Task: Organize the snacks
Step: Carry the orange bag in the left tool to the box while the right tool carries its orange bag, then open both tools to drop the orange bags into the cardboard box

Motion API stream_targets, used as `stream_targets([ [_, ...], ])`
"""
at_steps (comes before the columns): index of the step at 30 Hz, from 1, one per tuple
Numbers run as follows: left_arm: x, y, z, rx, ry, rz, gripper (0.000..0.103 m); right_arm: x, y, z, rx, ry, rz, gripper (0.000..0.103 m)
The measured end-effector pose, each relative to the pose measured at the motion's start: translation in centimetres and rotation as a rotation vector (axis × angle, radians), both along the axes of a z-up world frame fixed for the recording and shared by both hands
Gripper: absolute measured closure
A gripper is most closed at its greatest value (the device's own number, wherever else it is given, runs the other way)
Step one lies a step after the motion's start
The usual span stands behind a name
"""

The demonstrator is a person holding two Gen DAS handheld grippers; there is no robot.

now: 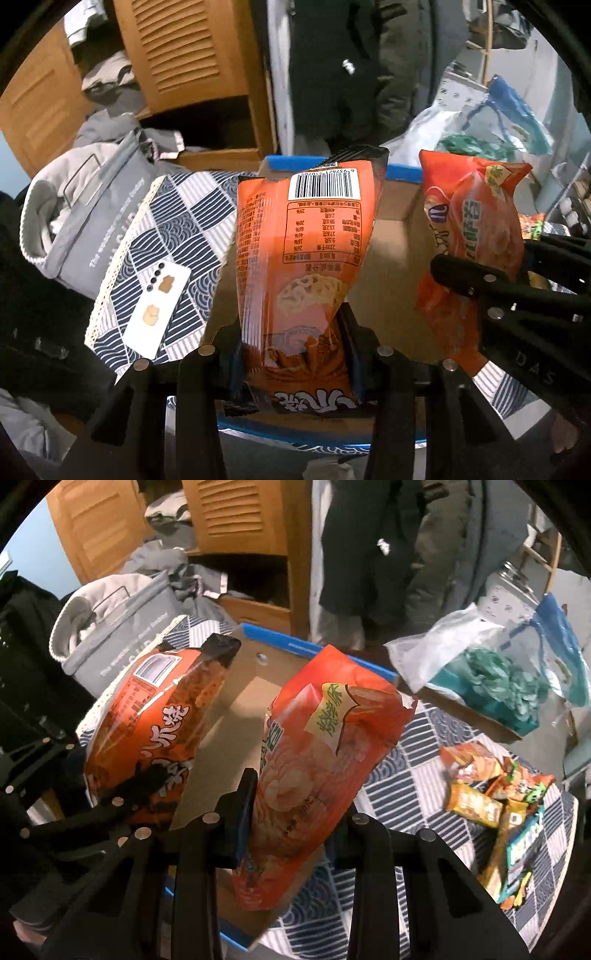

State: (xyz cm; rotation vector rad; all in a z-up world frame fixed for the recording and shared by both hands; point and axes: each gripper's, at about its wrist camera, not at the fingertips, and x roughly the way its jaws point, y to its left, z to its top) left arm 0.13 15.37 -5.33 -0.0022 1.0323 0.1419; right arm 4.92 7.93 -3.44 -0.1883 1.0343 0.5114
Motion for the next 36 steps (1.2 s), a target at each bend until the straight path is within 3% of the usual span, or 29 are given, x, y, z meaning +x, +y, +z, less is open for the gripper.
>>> stream_targets([
  [6,0.4,0.7,-1.0,0.013,0.028,0.033,0.058,0.6,0.9,-1.1,0.008,0.037,0.019,0.071],
  [8,0.6,0.7,-1.1,0.018,0.038,0.039,0.058,0.8,0.9,-1.2,0.013,0.042,0.011,0.065],
  [13,0.7,0.7,-0.9,0.036,0.031,0.049,0.055,0.9,0.2,-0.9,0.014,0.013,-0.019,0.035],
  [16,0.6,0.4,-0.3,0.054,0.009,0.051,0.044,1.0,-0.4,-0.4,0.009,-0.010,-0.038,0.030],
  [23,0.7,-0.6,0.5,0.065,-0.011,0.038,0.039,0.7,-1.7,0.3,-0.040,-0.055,-0.071,0.025],
  [36,1.5,-4.6,0.8,0.035,0.006,-0.043,0.037,0.0,-7.4,0.8,-0.041,-0.059,-0.169,0.019],
])
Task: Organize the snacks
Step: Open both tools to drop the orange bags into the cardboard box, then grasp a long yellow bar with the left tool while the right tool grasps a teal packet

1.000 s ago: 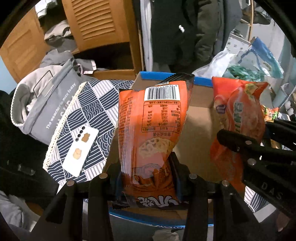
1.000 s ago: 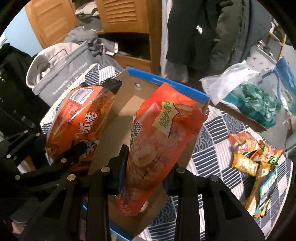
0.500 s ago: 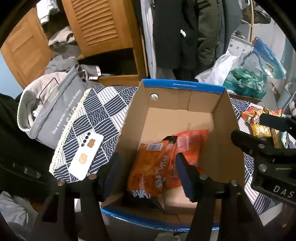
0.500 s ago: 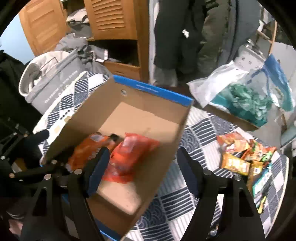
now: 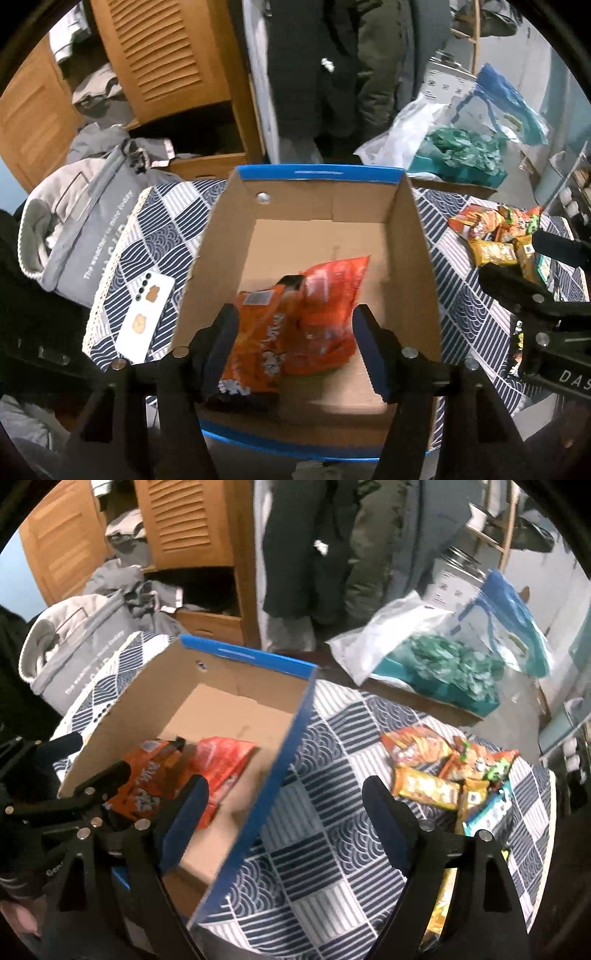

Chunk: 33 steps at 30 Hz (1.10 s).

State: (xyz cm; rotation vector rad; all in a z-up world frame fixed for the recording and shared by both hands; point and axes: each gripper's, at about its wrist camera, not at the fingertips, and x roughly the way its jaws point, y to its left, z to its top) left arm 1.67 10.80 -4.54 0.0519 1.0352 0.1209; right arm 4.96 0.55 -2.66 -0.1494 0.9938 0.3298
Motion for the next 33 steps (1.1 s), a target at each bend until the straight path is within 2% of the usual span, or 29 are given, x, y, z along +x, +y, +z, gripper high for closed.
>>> stream_targets([
  [11,1.2,-4.7,-0.1,-0.002,0.019,-0.089,0.037,0.2,-6.7,-0.6,-0.008,0.015,-0.132,0.019],
  [22,3.1,-10.1,-0.8,0.015,0.042,-0.163,0.036,1.3,-15.6,-2.0,0.000,0.073,-0.326,0.019],
  [33,5.3,-15.6,-1.5,0.003,0.074,-0.213,0.036,3.4,-21.9,-4.0,-0.021,0.149,-0.439,0.019],
])
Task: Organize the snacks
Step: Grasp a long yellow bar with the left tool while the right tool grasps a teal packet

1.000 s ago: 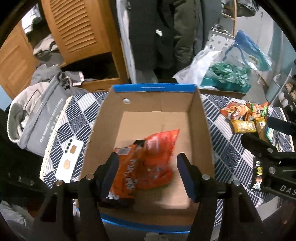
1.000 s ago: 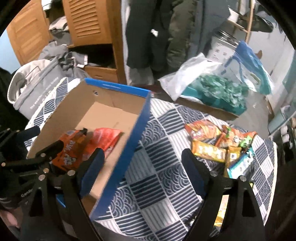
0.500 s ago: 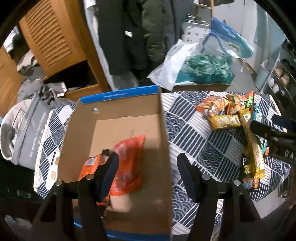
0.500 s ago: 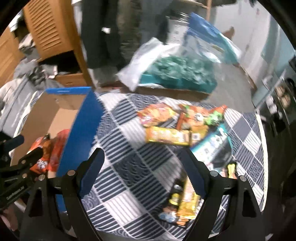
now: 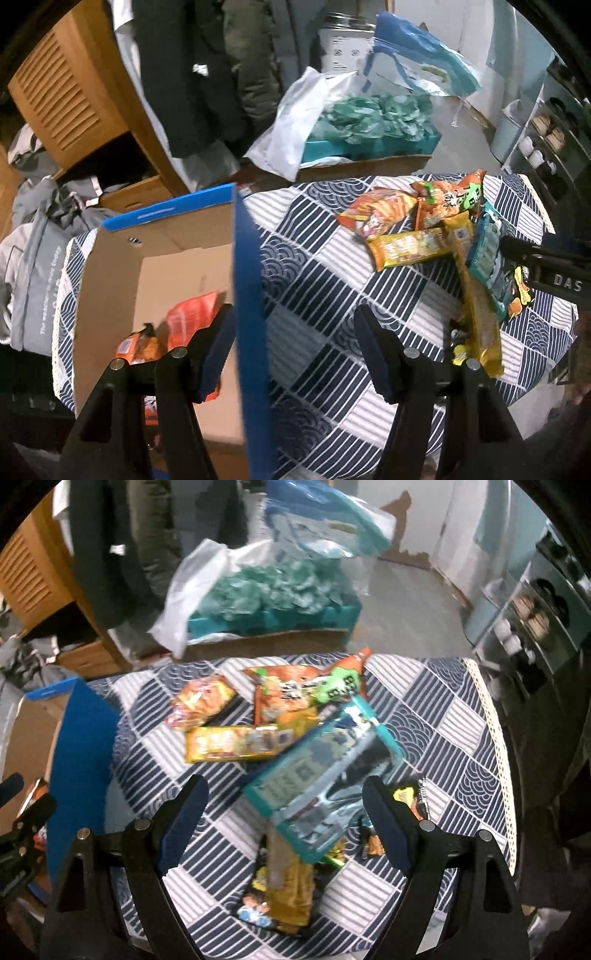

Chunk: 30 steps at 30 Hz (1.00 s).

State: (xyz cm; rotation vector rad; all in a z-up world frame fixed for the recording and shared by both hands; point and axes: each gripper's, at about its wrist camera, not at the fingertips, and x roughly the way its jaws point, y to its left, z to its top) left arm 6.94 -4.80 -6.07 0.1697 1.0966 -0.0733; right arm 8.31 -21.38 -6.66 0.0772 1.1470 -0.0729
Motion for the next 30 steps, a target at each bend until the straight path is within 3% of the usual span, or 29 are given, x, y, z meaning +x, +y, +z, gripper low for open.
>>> stream_targets([
  [17,4.4,-5.3,-3.8,0.040,0.066,0.022,0.036,5.1,-1.0,-5.3,-0.021,0.124,-0.043,0.019],
  [30,4.5,-7.7,-5.1,0.027,0.113,-0.006,0.036,1.4,-3.4,-7.5,-0.056,0.200,-0.007,0.018],
])
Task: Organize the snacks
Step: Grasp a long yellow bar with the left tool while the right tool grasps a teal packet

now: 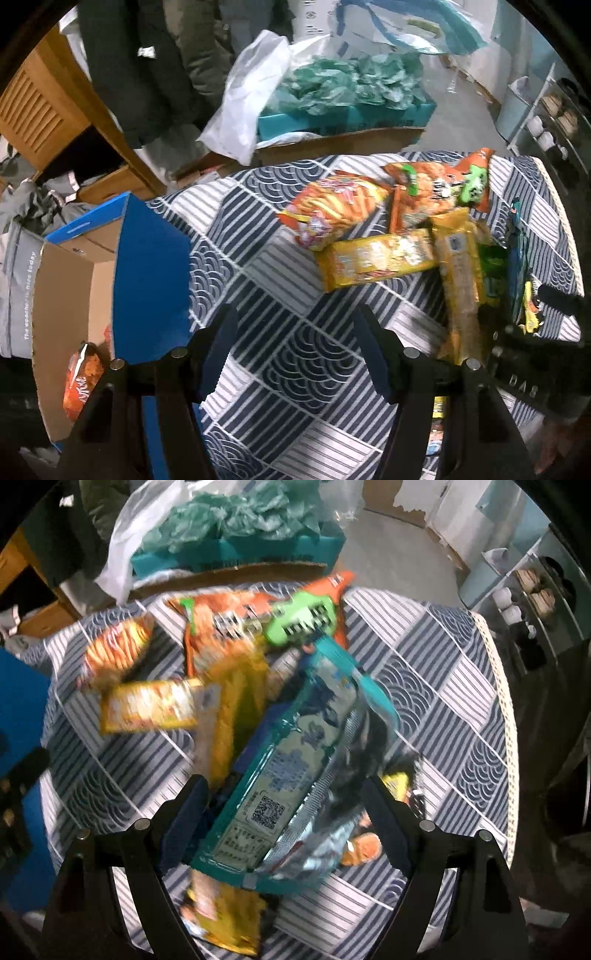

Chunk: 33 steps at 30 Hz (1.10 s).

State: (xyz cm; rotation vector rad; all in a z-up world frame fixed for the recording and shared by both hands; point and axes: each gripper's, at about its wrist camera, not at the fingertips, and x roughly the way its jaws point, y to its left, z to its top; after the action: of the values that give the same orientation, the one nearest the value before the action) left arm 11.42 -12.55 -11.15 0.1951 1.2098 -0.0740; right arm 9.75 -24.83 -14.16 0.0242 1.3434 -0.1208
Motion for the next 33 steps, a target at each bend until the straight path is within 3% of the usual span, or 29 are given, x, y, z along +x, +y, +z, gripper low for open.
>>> stream_targets([
  [4,-0.5,-1.6,-0.1,-0.012,0.014,-0.040,0.036,-1.4,-1.9,-0.2,0.070,0.004,-0.044,0.016],
  [16,-1.5,-5.0,-1.3,-0.103,0.097,-0.096,0.030,-3.7,-6.1,-1.9,0.117,0.035,-0.142,0.016],
  [23,-1.2,-6.4,-2.5,-0.160,0.150,-0.085,0.030,-1.7,-7.4,-1.2,0.150,-0.041,-0.129,0.016],
  [33,-0.4,-7.0,-3.6,-0.217,0.202,-0.049,0.029,-0.2,-8.0,-3.8,0.210,-0.025,-0.151,0.020],
])
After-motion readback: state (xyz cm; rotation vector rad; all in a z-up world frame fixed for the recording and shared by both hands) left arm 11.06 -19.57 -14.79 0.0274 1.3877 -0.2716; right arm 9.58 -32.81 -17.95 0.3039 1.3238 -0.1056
